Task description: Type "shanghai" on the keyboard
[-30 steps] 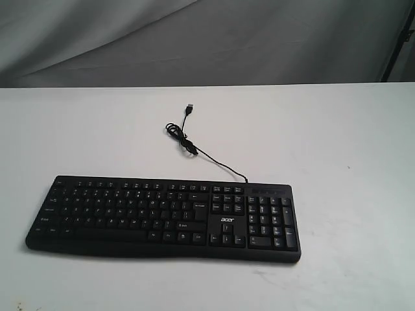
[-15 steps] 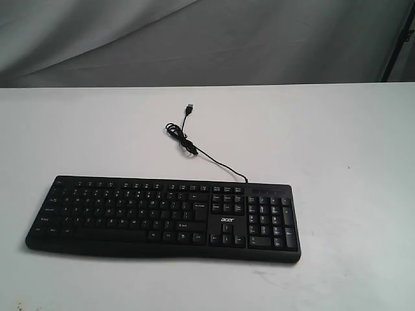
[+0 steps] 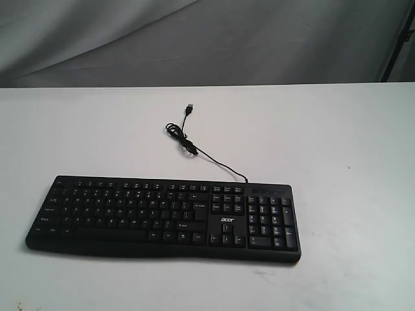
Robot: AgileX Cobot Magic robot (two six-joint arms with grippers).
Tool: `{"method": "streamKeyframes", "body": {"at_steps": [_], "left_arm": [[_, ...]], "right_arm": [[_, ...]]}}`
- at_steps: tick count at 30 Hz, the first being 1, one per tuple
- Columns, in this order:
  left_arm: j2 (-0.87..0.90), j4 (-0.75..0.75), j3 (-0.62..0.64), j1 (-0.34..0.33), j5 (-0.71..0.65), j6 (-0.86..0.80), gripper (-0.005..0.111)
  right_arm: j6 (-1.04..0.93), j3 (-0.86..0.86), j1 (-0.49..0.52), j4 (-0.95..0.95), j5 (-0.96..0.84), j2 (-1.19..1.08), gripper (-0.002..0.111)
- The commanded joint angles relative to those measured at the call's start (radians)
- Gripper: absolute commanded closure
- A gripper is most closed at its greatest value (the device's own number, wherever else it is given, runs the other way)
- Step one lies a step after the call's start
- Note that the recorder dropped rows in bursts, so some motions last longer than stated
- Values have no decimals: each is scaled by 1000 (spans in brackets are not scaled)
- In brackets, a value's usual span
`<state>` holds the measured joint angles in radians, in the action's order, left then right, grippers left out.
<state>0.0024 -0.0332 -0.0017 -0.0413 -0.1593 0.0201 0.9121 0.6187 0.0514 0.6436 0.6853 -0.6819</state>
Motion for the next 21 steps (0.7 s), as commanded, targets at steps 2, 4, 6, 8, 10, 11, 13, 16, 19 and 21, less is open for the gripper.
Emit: {"method": "streamKeyframes", "body": {"at_steps": [2, 4, 6, 8, 10, 11, 13, 16, 19, 21], "left_arm": [[-2, 0, 2, 6, 6, 3, 107], [-2, 0, 2, 6, 6, 3, 107], [-2, 0, 2, 6, 6, 3, 107], [-2, 0, 2, 6, 6, 3, 107], [-2, 0, 2, 6, 6, 3, 107], [-2, 0, 2, 6, 6, 3, 107], [-2, 0, 2, 6, 6, 3, 107], [-2, 0, 2, 6, 6, 3, 107], [-2, 0, 2, 6, 6, 3, 107], [-2, 0, 2, 6, 6, 3, 107]], "right_arm": [[374, 475, -25, 905, -408, -472, 108], [585, 538, -45, 1101, -685, -590, 108], [531, 575, -45, 1101, -729, -688, 108], [371, 605, -54, 1101, -765, -791, 108], [46, 609, -121, 1101, -1081, -889, 108], [-72, 628, -152, 1101, -1239, -947, 108], [-167, 682, -185, 1030, -1379, -1020, 108], [-580, 795, -203, 531, -1283, -1075, 108], [-1259, 886, -218, -272, -1227, -1104, 108], [-1670, 933, -231, -808, -1314, -1120, 108]]}}
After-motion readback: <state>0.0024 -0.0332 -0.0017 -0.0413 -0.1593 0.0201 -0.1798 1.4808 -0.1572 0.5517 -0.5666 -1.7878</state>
